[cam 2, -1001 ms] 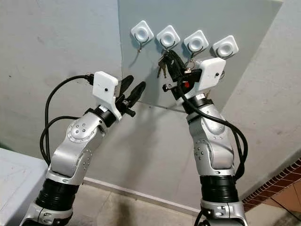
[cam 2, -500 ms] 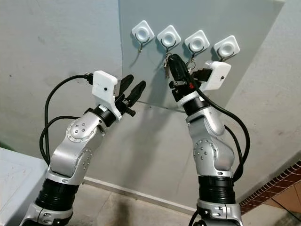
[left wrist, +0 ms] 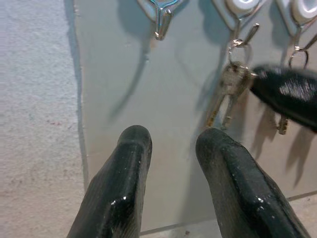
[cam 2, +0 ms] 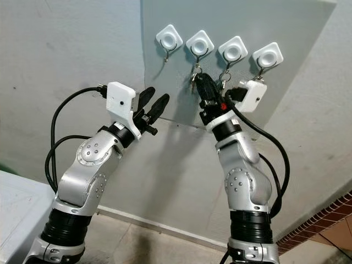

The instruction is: Hang keys on a hook

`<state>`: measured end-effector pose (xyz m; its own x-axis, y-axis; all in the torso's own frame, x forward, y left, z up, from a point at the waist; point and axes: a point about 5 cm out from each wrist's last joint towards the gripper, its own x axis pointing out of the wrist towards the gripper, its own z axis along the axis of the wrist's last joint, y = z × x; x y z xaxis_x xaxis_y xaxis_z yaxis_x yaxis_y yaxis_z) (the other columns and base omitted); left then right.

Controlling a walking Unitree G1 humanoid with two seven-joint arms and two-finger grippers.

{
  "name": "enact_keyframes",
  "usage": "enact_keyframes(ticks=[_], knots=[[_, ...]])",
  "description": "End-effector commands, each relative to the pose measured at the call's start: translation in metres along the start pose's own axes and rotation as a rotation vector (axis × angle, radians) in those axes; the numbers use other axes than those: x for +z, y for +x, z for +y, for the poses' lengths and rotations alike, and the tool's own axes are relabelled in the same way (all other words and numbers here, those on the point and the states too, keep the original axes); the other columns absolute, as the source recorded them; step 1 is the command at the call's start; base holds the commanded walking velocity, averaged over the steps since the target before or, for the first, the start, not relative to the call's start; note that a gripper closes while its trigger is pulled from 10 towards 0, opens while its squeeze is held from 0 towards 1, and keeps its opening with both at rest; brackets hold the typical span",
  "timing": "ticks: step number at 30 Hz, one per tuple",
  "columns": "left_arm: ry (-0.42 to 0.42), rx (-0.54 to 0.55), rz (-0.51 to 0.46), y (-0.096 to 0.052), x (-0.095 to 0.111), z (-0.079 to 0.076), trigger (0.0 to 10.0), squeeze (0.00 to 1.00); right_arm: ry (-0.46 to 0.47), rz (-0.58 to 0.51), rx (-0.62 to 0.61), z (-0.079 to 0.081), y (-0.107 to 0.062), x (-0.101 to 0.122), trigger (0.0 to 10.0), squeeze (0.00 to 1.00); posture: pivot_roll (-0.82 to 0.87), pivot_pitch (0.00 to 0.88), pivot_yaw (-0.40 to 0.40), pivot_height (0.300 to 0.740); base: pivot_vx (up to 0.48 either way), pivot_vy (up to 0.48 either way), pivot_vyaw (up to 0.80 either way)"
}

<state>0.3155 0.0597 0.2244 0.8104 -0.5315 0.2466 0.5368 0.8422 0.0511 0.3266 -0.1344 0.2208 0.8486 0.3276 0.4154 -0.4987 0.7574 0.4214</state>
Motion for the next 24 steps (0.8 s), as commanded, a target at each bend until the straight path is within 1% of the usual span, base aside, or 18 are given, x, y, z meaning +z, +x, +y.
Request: enact_keyframes(ticks=[1, 4, 6, 7, 8, 10, 11, 13, 14, 16, 17, 19, 24], knots=[[0.004, 0.0, -0.018, 0.002, 0.007, 0.0, 10.0, 0.0, 0.02, -0.005, -0.049, -0.008, -0.005, 0.0, 10.0, 1.0, 0.09, 0.0, -0.043, 0.74, 0.0, 0.0, 0.0], [-0.001, 0.018, -0.012, 0.002, 0.005, 0.002, 10.0, 0.0, 0.015, -0.005, -0.071, -0.011, -0.01, -0.003, 10.0, 1.0, 0.09, 0.0, -0.044, 0.74, 0.0, 0.0, 0.0], [0.002, 0.05, -0.006, 0.001, 0.003, 0.005, 10.0, 0.0, -0.019, -0.007, -0.102, -0.014, -0.016, -0.005, 10.0, 1.0, 0.09, 0.0, -0.043, 0.74, 0.0, 0.0, 0.0], [0.002, 0.05, -0.006, 0.001, 0.003, 0.005, 10.0, 0.0, -0.019, -0.007, -0.102, -0.014, -0.016, -0.005, 10.0, 1.0, 0.09, 0.0, -0.043, 0.74, 0.0, 0.0, 0.0], [0.004, 0.058, -0.002, 0.001, 0.002, 0.006, 10.0, 0.0, -0.038, -0.005, -0.109, -0.015, -0.018, -0.006, 10.0, 1.0, 0.09, 0.0, -0.043, 0.74, 0.0, 0.0, 0.0], [0.006, 0.09, 0.018, 0.0, -0.003, 0.009, 10.0, 0.0, -0.13, 0.026, -0.127, -0.018, -0.027, -0.013, 10.0, 1.0, 0.08, 0.0, -0.04, 0.74, 0.0, 0.0, 0.0], [0.006, 0.09, 0.018, 0.0, -0.003, 0.009, 10.0, 0.0, -0.13, 0.026, -0.127, -0.018, -0.027, -0.013, 10.0, 1.0, 0.08, 0.0, -0.04, 0.74, 0.0, 0.0, 0.0], [0.011, 0.119, 0.029, 0.0, -0.007, 0.012, 10.0, 0.0, -0.17, 0.055, -0.132, -0.019, -0.034, -0.021, 10.0, 1.0, 0.08, 0.0, -0.038, 0.74, 0.0, 0.0, 0.0], [0.011, 0.119, 0.029, 0.0, -0.007, 0.012, 10.0, 0.0, -0.17, 0.055, -0.132, -0.019, -0.034, -0.021, 10.0, 1.0, 0.08, 0.0, -0.038, 0.74, 0.0, 0.0, 0.0], [-0.02, 0.138, 0.062, -0.002, -0.016, 0.014, 10.0, 0.0, -0.197, 0.098, -0.137, -0.021, -0.044, -0.032, 10.0, 1.0, 0.08, 0.0, -0.036, 0.74, 0.0, 0.0, 0.0], [-0.02, 0.138, 0.062, -0.002, -0.016, 0.014, 10.0, 0.0, -0.197, 0.098, -0.137, -0.021, -0.044, -0.032, 10.0, 1.0, 0.08, 0.0, -0.036, 0.74, 0.0, 0.0, 0.0], [-0.031, 0.183, 0.091, -0.005, -0.026, 0.018, 10.0, 0.0, -0.208, 0.121, -0.169, -0.025, -0.053, -0.04, 10.0, 1.0, 0.08, 0.0, -0.035, 0.74, 0.0, 0.0, 0.0], [-0.012, 0.214, 0.111, -0.007, -0.032, 0.021, 10.0, 0.0, -0.21, 0.132, -0.177, -0.026, -0.058, -0.044, 10.0, 1.0, 0.08, 0.0, -0.034, 0.74, 0.0, 0.0, 0.0]])
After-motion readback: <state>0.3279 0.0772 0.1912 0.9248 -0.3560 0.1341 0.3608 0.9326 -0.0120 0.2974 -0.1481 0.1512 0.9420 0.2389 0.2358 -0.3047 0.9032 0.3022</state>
